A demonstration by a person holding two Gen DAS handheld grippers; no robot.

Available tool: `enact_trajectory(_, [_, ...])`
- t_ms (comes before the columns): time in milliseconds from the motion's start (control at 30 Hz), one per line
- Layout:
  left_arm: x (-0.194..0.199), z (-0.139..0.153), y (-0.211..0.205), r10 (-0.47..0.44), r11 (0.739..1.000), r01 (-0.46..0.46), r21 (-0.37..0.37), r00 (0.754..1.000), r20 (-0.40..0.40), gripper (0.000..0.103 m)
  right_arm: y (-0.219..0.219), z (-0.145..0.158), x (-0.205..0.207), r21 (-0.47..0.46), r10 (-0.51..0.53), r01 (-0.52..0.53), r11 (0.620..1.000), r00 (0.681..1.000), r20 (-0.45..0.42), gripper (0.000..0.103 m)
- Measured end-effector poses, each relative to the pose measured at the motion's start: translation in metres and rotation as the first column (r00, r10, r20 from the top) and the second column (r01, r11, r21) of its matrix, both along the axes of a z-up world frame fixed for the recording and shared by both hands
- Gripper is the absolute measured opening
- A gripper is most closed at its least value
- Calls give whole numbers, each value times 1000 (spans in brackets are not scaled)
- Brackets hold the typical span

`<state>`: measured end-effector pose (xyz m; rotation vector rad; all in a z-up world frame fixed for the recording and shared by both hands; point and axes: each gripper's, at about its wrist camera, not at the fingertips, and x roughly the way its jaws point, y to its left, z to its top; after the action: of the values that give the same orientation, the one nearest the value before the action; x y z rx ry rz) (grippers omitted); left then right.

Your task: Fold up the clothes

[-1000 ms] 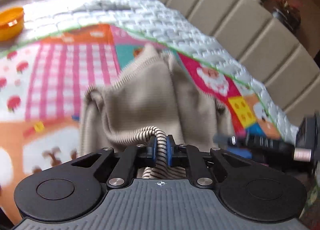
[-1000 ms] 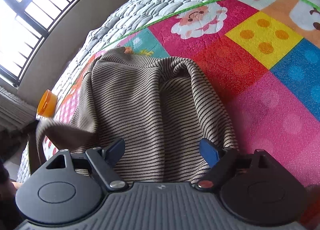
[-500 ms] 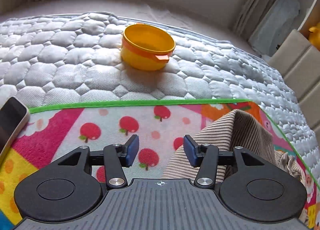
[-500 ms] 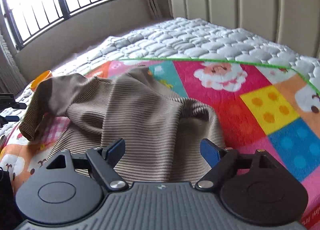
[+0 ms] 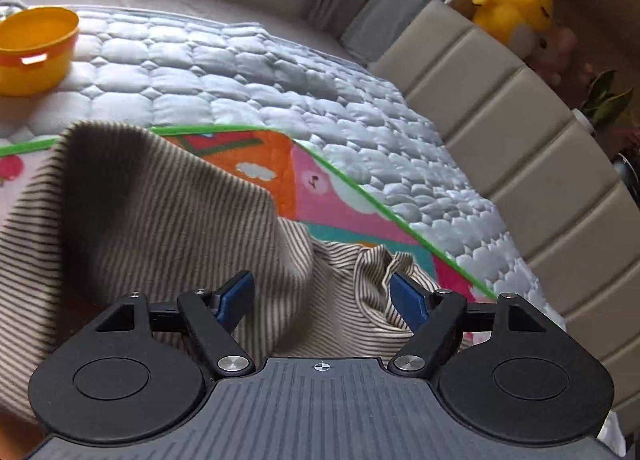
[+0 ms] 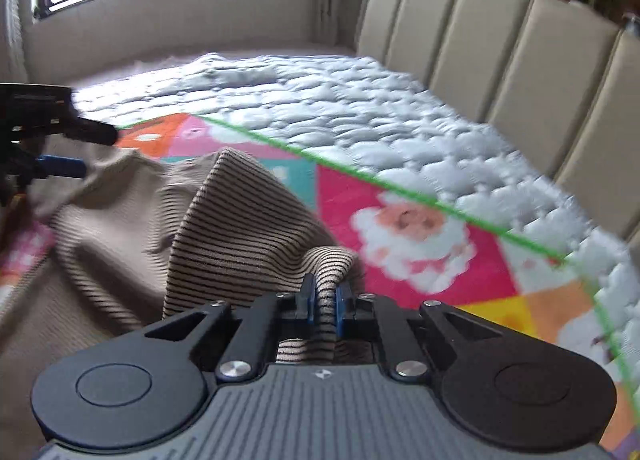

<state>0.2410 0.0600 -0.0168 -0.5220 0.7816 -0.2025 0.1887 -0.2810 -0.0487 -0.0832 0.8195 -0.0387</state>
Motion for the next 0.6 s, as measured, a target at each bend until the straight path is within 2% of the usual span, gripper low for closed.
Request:
enact_trajectory(100, [7, -11, 10, 10, 1000, -10, 7, 1000, -3, 86, -15, 5, 17, -130, -12, 18, 991, 999, 47, 11])
enact_trajectory(167, [10, -18, 18, 19, 1000, -19, 17, 1000, -8, 87, -28, -11, 27, -131, -53, 54, 990, 998, 17, 20])
enact_trajectory(233, [14, -25, 27, 29, 999, -28, 28, 1000, -13, 87, -37, -25, 27, -109, -107, 109, 988, 994, 30, 54])
enact_trajectory(267, [16, -28, 31, 33, 999, -33, 33, 999, -15, 87, -42, -29, 25, -86, -149, 152, 985, 988, 47, 63])
enact_trajectory(333, [19, -35, 39, 43, 998, -42, 43, 999, -20, 85, -60, -35, 21, 31, -246, 245, 969, 969, 33, 96])
enact_trajectory(367, [21, -39, 43, 48, 998, -47, 48, 999, -22, 83, -72, -39, 19, 110, -283, 280, 954, 959, 11, 102])
enact_trajectory(400, [23, -41, 48, 62, 997, -61, 49, 998, -20, 83, -83, -44, 17, 188, -314, 310, 932, 949, -13, 103])
enact_trajectory(433, [24, -40, 53, 88, 995, -87, 51, 996, -12, 83, -87, -44, 15, 212, -310, 306, 928, 951, -15, 103])
enact_trajectory(533, [27, -39, 63, 153, 986, -152, 74, 988, 2, 83, -79, -43, 20, 142, -274, 277, 950, 961, -42, 103])
enact_trajectory(600, [27, -39, 64, 157, 985, -156, 78, 988, 1, 83, -73, -31, 22, 101, -280, 282, 954, 959, -39, 103])
